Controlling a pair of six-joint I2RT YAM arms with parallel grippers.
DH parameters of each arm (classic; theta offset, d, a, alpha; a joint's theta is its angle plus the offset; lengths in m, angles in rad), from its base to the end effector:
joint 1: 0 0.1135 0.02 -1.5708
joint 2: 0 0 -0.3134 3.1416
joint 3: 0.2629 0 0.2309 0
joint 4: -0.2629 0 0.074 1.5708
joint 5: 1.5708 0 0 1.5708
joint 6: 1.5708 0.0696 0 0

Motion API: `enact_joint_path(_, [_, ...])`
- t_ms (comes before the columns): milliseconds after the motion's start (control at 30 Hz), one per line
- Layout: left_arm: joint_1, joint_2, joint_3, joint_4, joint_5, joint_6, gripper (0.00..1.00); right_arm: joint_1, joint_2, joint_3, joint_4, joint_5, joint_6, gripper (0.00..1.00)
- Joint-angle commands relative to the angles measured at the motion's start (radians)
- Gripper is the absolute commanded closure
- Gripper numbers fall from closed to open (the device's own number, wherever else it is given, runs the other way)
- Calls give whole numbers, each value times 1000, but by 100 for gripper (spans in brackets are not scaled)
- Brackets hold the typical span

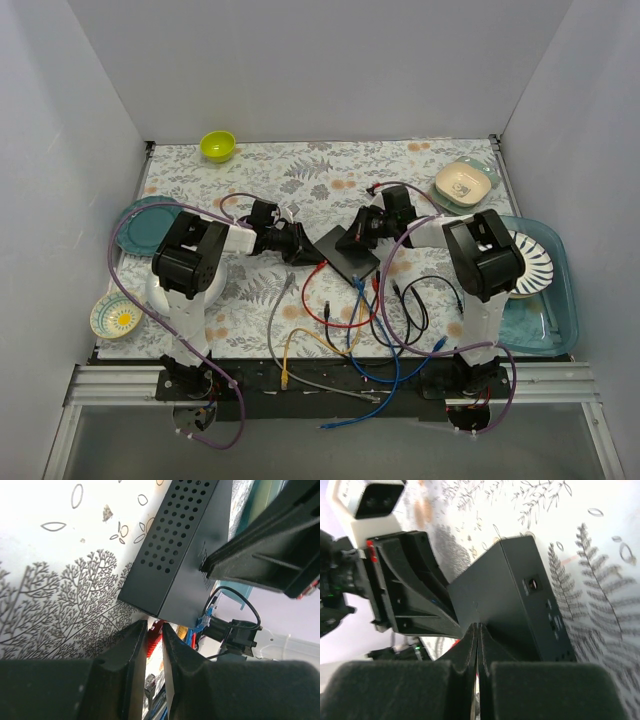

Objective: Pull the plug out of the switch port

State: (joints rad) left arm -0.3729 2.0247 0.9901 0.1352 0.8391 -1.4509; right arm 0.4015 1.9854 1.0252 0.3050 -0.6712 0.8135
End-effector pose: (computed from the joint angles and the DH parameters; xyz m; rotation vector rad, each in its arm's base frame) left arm 0.3517 -0.1932 0.1398 0.9568 -2.3639 1.3833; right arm 0.3744 0.2060 0.1738 0.0872 2.4349 1.3630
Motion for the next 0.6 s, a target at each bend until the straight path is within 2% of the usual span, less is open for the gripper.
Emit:
enact_joint_path(0, [-26,19,-5,-31,-75,29,100,59,-123,10,-216,140,-167,99])
enact_joint_path(100, [-26,16,-7,-31,-75,29,100,115,-195,-5,-277,174,-230,99])
enact_joint_path(267, [-26,9,-14,-34,-80,34,100,174,-204,3,-408,208,-301,99])
enact_joint_path(467, [-26,-11,-27,-36,-81,37,100,177,-163,16,-455,258,-318,99])
enact_joint_path(567, [-26,-29,-41,-40,-81,41,100,177,-117,73,-504,307,-339,99])
